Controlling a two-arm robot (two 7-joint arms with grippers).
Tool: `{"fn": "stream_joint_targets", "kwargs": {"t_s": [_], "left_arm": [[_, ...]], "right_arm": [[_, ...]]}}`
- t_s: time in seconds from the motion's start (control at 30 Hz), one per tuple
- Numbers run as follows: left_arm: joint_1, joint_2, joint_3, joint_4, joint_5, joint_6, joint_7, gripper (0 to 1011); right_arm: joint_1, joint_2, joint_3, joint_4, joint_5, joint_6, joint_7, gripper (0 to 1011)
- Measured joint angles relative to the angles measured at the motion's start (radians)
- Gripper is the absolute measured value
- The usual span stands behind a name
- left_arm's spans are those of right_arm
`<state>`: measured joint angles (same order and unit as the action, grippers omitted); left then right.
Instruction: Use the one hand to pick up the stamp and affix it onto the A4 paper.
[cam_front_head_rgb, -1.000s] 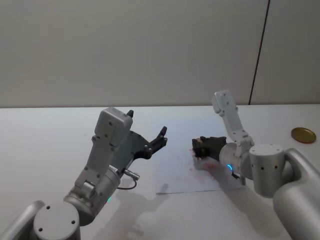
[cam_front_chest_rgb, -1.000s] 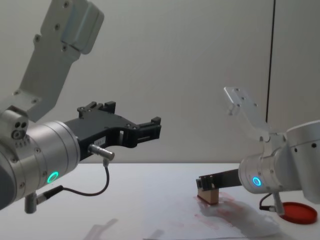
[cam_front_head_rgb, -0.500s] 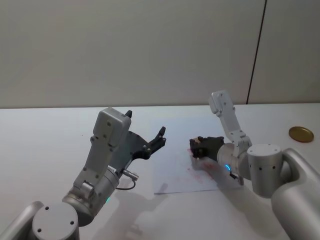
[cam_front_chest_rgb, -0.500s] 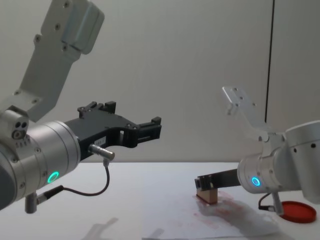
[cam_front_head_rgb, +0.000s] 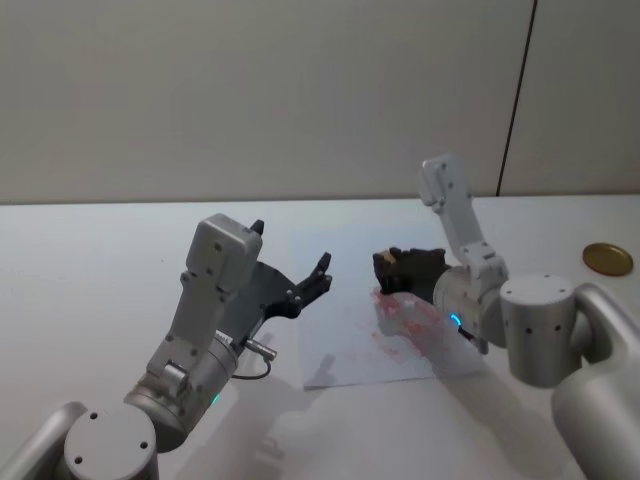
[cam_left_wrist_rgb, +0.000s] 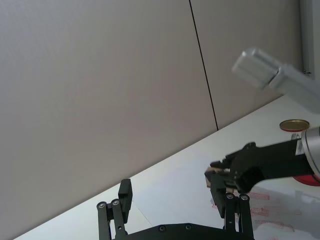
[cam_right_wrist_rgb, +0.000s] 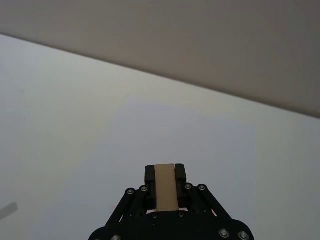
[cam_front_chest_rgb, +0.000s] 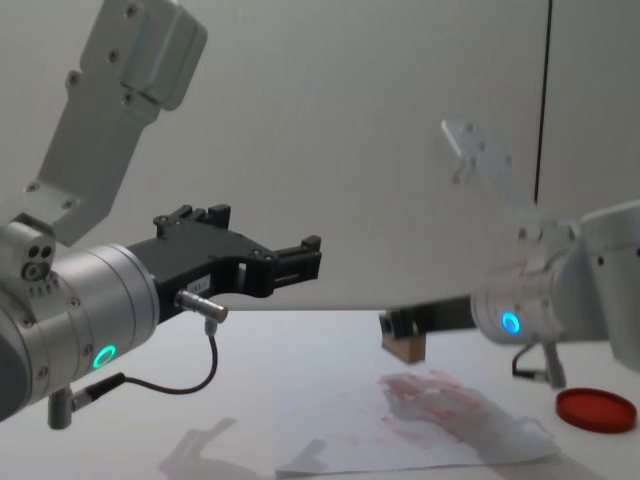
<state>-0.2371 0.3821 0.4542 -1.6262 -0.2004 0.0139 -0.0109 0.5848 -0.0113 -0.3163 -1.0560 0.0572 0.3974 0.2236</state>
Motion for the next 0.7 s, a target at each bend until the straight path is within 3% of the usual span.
{"fn": "stream_joint_targets", "kwargs": {"t_s": [0.33, 0.7], "left_arm": [[0.0, 0.0, 0.0, 0.0, 0.0, 0.0, 0.0, 993], [0.0, 0.0, 0.0, 0.0, 0.0, 0.0, 0.0, 993]], "right_arm": [[-0.052, 0.033, 0.017, -0.196, -0.002, 0.003, -0.036, 212], [-0.128, 0.088, 0.054, -0.339, 0.018, 0.032, -0.089, 212]]}}
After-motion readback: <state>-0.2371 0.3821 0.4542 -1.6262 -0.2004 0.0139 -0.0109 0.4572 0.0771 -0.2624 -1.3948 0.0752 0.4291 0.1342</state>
